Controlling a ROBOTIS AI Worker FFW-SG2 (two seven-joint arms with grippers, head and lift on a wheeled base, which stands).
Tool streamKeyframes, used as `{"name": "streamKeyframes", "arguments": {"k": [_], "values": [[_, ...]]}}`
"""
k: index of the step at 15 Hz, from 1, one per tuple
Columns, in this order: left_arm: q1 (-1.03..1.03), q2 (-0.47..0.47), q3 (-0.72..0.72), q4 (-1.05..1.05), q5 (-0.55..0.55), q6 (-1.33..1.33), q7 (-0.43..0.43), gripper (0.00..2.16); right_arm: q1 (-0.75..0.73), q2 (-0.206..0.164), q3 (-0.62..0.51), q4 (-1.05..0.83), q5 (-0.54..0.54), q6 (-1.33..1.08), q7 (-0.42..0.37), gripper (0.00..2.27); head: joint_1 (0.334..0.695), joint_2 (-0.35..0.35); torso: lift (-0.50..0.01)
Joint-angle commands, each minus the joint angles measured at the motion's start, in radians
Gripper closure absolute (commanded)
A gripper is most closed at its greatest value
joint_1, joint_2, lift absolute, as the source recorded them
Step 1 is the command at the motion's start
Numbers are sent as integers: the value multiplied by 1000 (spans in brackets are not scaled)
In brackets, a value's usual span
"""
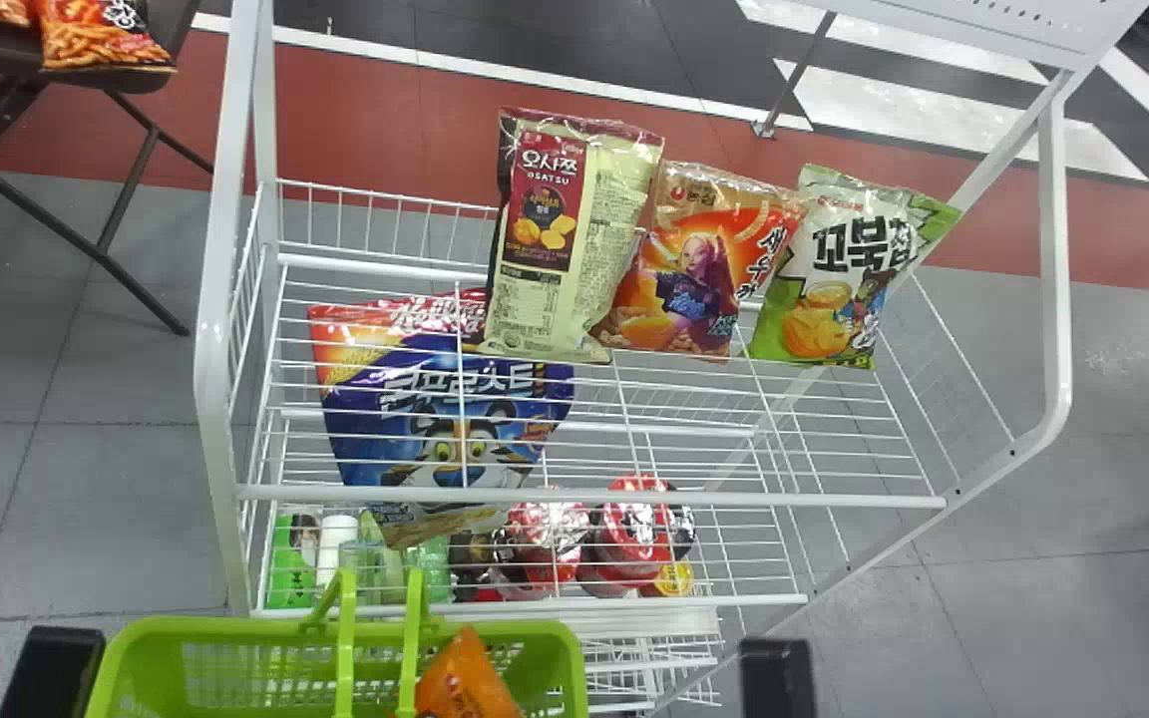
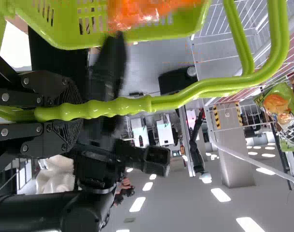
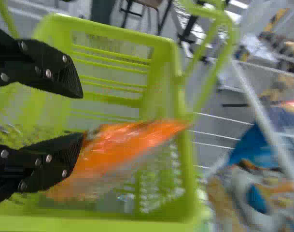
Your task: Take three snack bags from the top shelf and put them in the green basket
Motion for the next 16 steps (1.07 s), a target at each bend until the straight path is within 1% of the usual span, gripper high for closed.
{"name": "streamKeyframes", "arguments": {"k": [1, 3, 4, 6, 7, 11, 12, 14, 16], "values": [[0, 0, -4, 0, -1, 4, 0, 1544, 4, 1, -22, 34, 4, -285, -1, 46, 695, -350, -28], [0, -2, -10, 2, -4, 4, 3, 1544, -6, 1, -18, 84, 24, -628, -23, 49, 695, -350, -28], [0, 0, -13, 2, -4, 4, 8, 1544, -23, 1, -16, 104, 31, -732, -46, 53, 695, -350, -28], [-2, 0, -13, 3, -7, 4, 11, 1544, -85, 1, -8, 152, 71, -920, -118, 66, 695, -350, -28], [-3, -2, -14, 6, -7, 4, 12, 1544, -141, 1, -8, 181, 111, -950, -150, 80, 695, -350, -28], [-23, -2, -25, 23, -13, 4, 20, 1544, -384, 1, -8, 328, 217, -950, -270, 83, 695, -350, -28], [-29, 0, -30, 32, -13, 4, 20, 1544, -448, 1, -10, 382, 249, -950, -284, 53, 695, -350, -28], [-35, 0, -33, 37, -13, 4, 21, 1544, -560, 1, -22, 488, 280, -941, -307, 53, 695, -350, -28], [-41, 3, -33, 37, -13, 4, 20, 1544, -655, 1, -48, 584, 300, -904, -308, 76, 695, -350, -28]]}}
